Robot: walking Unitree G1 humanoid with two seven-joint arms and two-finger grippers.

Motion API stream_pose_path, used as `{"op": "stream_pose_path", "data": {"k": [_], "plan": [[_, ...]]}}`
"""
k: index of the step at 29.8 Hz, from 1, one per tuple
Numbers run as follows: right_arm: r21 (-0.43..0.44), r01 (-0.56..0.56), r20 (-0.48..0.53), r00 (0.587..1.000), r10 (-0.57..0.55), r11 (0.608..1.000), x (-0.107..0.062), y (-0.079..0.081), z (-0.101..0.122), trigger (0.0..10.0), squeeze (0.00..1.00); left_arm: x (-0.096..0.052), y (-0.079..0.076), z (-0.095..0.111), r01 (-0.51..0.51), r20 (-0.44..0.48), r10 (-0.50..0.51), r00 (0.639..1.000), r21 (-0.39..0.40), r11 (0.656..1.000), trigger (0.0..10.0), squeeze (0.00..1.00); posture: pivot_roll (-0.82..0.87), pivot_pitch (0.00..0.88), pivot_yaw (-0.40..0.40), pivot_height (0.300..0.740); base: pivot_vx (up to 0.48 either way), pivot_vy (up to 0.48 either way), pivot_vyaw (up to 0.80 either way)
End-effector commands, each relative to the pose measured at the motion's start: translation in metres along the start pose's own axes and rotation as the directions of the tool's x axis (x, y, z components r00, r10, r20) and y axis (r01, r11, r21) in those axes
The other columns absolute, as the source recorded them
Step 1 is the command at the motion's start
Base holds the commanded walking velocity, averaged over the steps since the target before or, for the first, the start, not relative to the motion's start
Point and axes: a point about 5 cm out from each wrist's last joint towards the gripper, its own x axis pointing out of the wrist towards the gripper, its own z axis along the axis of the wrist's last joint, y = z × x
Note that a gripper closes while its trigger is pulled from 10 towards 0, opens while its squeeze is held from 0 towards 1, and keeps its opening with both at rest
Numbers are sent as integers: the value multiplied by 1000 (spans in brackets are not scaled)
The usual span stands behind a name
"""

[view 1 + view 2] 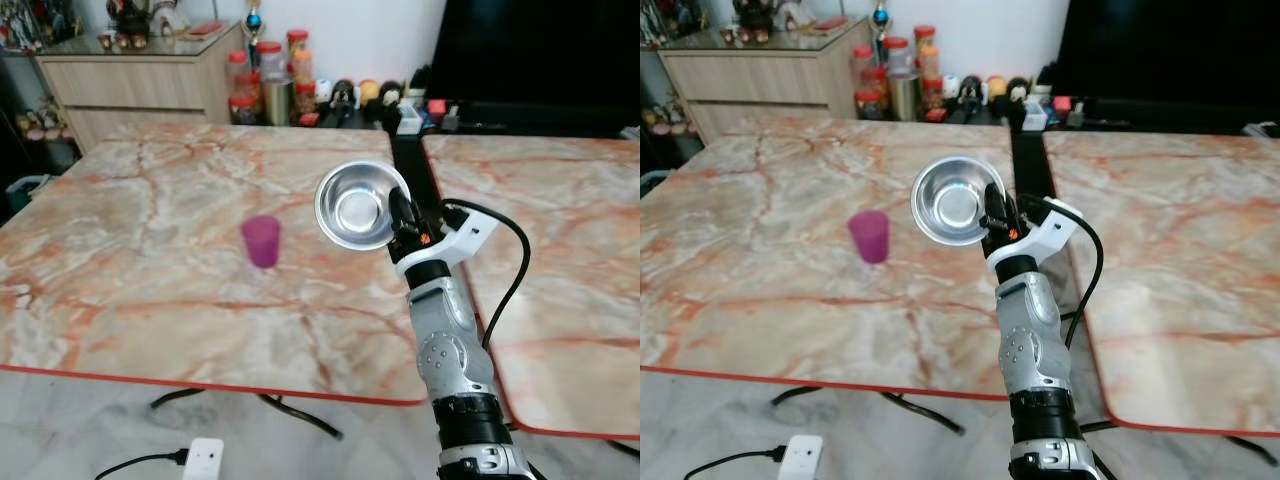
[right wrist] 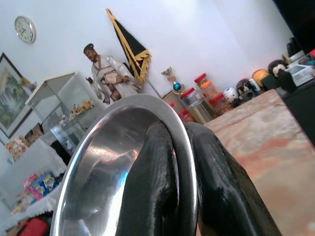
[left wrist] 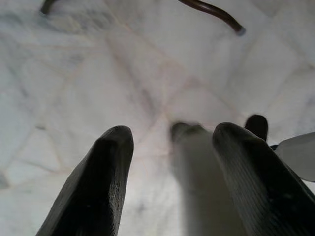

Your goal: Setting the table

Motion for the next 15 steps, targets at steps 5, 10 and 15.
{"op": "stream_pose_path", "data": {"k": [5,10,15], "plan": [[21,-1,-2,1000,1,1000,3,9,-5,10000,0,-1,7,-5,-17,-16,17,1000,11,1000,10000,0,9,0,-9,736,0,-354,0],[10,33,-6,999,-33,999,1,2,-5,10000,0,-1,7,-5,-13,-17,13,1000,14,1000,10000,0,6,0,-6,736,0,-340,0],[-4,56,-17,998,-56,998,-1,-3,-7,10000,0,-1,6,-6,-12,-17,12,1000,12,1000,10000,0,5,0,-8,736,0,-324,0]]}}
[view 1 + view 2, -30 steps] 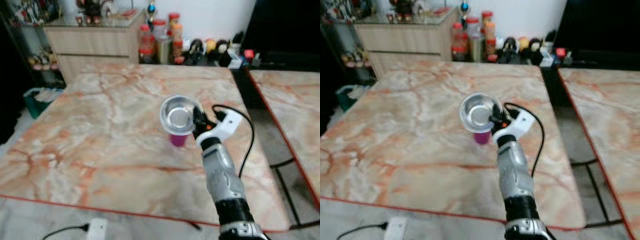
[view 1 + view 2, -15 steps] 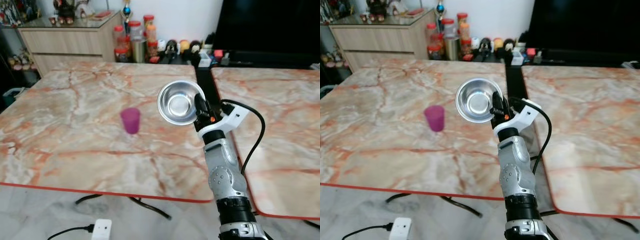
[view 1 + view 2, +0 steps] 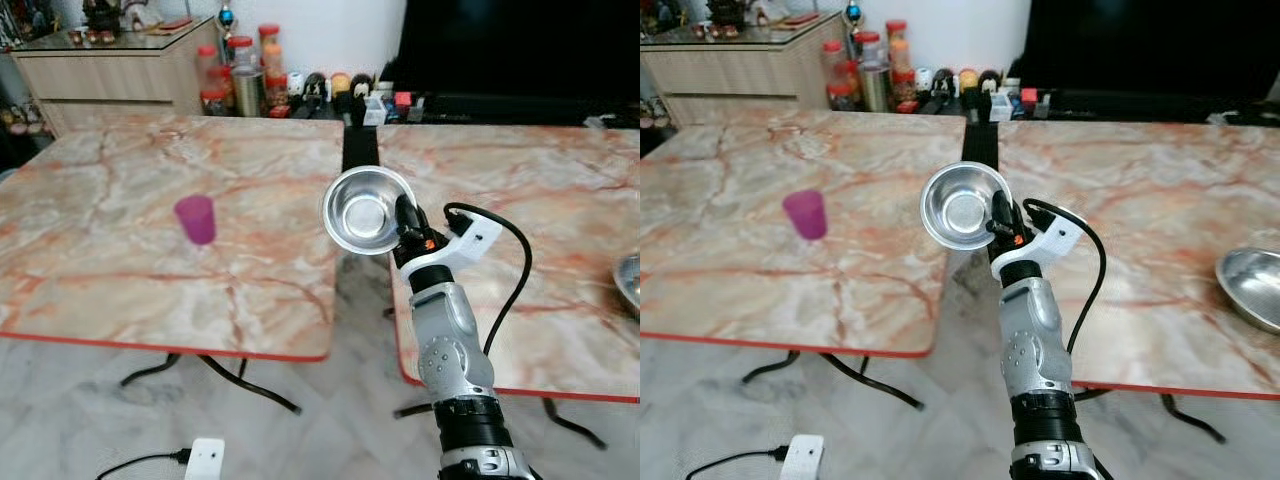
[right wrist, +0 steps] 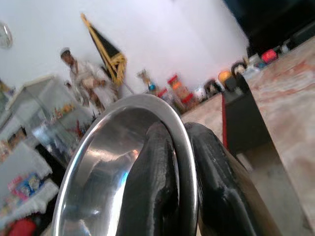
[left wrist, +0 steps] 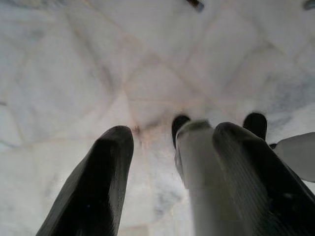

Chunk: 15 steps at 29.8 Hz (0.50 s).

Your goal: Setting the table

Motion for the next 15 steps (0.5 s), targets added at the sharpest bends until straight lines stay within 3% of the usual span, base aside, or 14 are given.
{"op": "stream_pose_path", "data": {"k": [1,15], "plan": [[-2,-5,0,1000,5,1000,2,5,0,10000,0,0,5,-2,-11,-9,11,1000,11,1000,10000,0,6,0,-8,736,0,-315,0],[-29,48,8,999,-48,998,0,-8,3,10000,0,-1,3,-4,-5,-12,5,1000,12,1000,10000,0,-3,0,-5,736,0,-374,0]]}}
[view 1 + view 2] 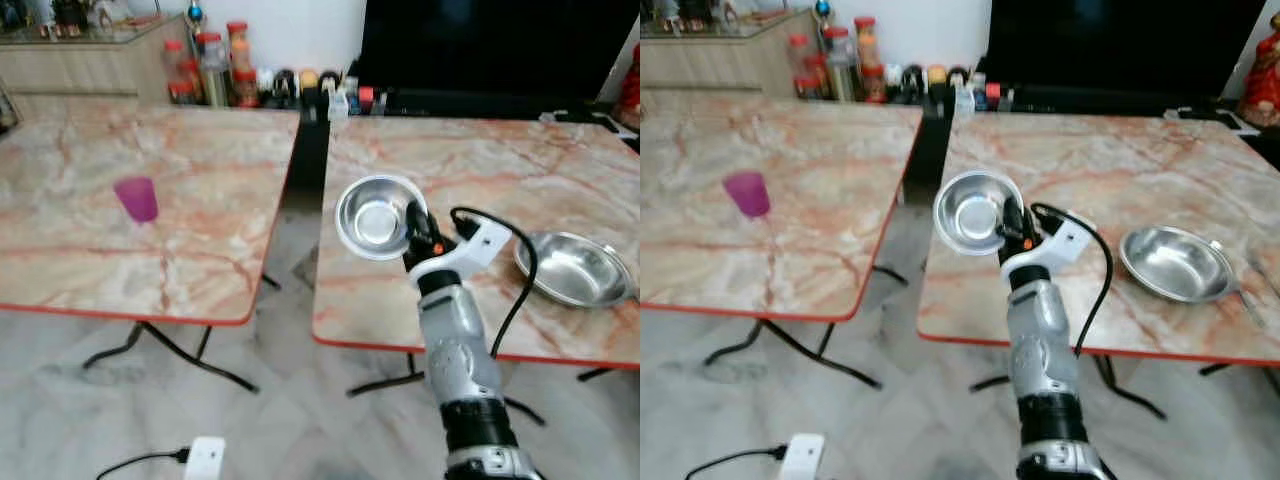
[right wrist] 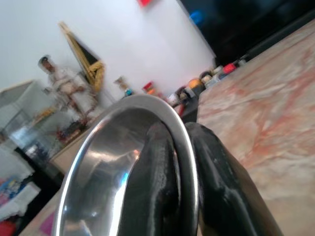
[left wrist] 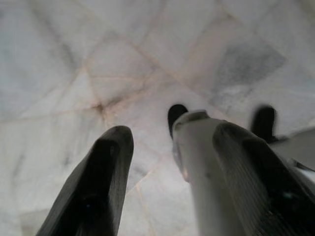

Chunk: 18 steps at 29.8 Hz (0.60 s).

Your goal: Setting the table

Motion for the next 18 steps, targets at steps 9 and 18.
{"op": "stream_pose_path", "data": {"k": [9,18], "plan": [[-10,24,28,999,-23,1000,3,-6,9,10000,0,0,-3,2,9,4,-9,1000,10,1000,10000,0,-6,0,-4,736,0,-436,0],[-15,37,33,999,-37,999,2,-9,10,10000,0,0,-3,2,9,7,-9,1000,8,1000,10000,0,-6,0,-3,736,0,-425,0]]}}
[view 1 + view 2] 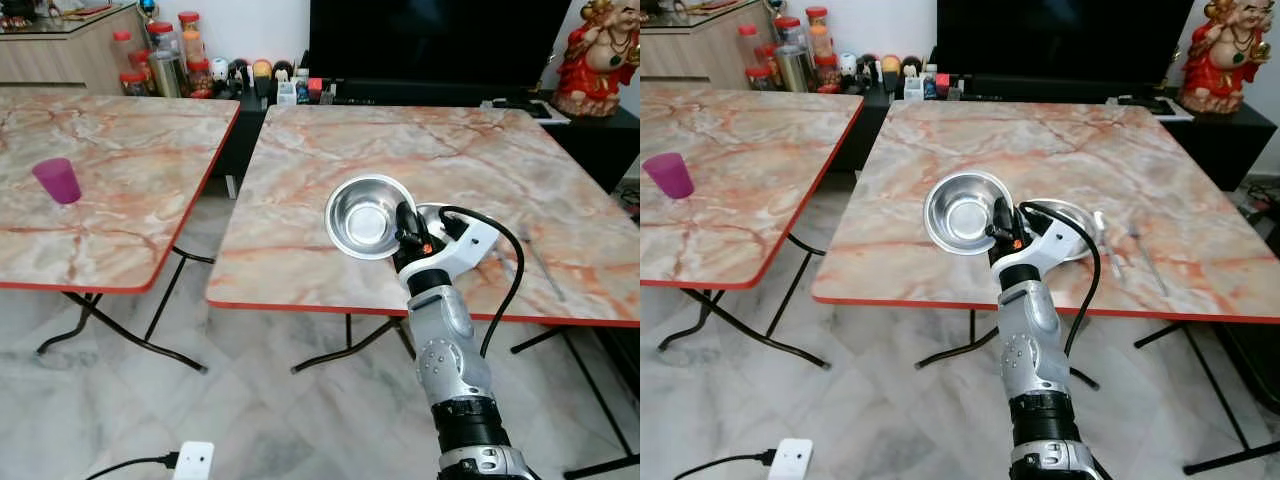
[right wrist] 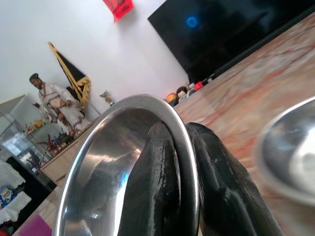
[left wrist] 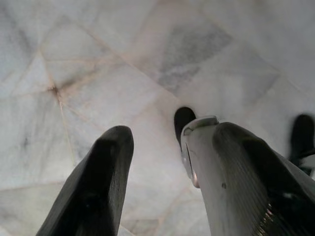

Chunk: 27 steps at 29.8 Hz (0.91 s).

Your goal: Setting the table

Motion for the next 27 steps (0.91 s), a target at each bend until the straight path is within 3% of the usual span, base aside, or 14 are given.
{"op": "stream_pose_path", "data": {"k": [1,21,27], "plan": [[-7,30,18,999,-30,1000,-2,-8,6,10000,0,0,-7,-2,18,-4,-18,1000,3,1000,10000,0,-6,0,-3,736,0,-289,0],[-21,9,1,1000,-9,1000,-2,-2,1,10000,0,0,-6,6,9,48,-6,999,-59,998,10000,0,-5,0,-5,736,0,0,0],[-24,0,-10,1000,0,1000,-3,1,-3,10000,0,0,-6,5,5,45,-2,999,-58,998,10000,0,-2,0,-7,736,248,0,285]]}}
